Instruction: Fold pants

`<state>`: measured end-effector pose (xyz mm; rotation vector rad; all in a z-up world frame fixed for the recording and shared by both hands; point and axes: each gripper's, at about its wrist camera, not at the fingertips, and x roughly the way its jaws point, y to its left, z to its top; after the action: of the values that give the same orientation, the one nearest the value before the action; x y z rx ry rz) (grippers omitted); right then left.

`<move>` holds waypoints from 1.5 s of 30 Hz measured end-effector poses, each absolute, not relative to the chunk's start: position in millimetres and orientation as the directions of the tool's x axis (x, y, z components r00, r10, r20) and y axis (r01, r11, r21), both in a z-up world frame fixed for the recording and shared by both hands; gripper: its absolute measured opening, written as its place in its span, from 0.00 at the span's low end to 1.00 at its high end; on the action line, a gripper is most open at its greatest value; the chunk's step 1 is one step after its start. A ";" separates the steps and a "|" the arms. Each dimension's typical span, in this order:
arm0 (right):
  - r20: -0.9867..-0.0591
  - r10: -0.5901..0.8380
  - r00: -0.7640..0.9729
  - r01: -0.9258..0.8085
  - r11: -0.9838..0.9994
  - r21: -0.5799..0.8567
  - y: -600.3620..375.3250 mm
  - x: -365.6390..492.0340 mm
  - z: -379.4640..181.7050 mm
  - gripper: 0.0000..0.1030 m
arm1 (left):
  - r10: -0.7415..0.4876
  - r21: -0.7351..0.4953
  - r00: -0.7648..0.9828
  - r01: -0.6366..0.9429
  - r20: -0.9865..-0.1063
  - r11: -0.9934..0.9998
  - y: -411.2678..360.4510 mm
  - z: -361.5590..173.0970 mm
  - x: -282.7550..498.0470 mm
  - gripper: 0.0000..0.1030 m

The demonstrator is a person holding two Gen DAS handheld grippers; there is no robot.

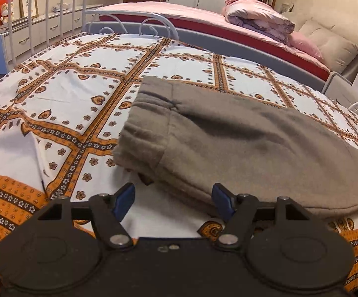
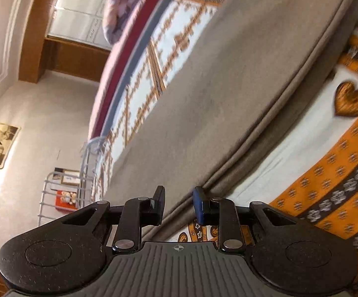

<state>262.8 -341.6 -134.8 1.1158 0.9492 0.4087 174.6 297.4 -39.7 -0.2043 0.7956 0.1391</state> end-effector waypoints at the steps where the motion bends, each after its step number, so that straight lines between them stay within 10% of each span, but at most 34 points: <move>1: -0.438 0.710 0.552 0.178 0.413 0.893 -338.3 265.6 -137.5 0.25 | 0.048 -0.129 0.689 -0.203 -0.723 0.971 298.4 -40.4 174.8 0.60; 15: -0.420 0.700 0.577 0.192 0.384 0.903 -321.7 270.7 -143.8 0.24 | 0.057 -0.116 0.676 -0.208 -0.735 0.971 298.1 -43.1 175.6 0.60; 16: -0.436 0.688 0.581 0.175 0.418 0.892 -320.0 270.7 -140.3 0.04 | 0.058 -0.114 0.675 -0.208 -0.735 0.971 298.2 -43.0 175.4 0.60; 25: -0.475 0.671 0.570 0.133 0.495 0.859 -316.3 250.5 -141.4 0.04 | 0.066 -0.108 0.670 -0.215 -0.740 0.971 297.8 -43.7 178.3 0.60; 31: -0.474 0.585 0.658 0.132 0.530 0.838 -363.8 238.4 -120.8 0.27 | 0.069 -0.111 0.667 -0.223 -0.742 0.969 296.9 -46.1 182.9 0.60; 45: -0.576 0.172 0.799 0.482 0.388 0.785 -549.5 228.7 -132.9 0.28 | 0.114 -0.030 0.679 -0.196 -0.725 0.980 268.9 -40.5 206.0 0.68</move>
<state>228.7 -549.5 -132.9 1.1767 0.6509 -0.2160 206.0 268.9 -40.5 -0.1079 0.8059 0.1741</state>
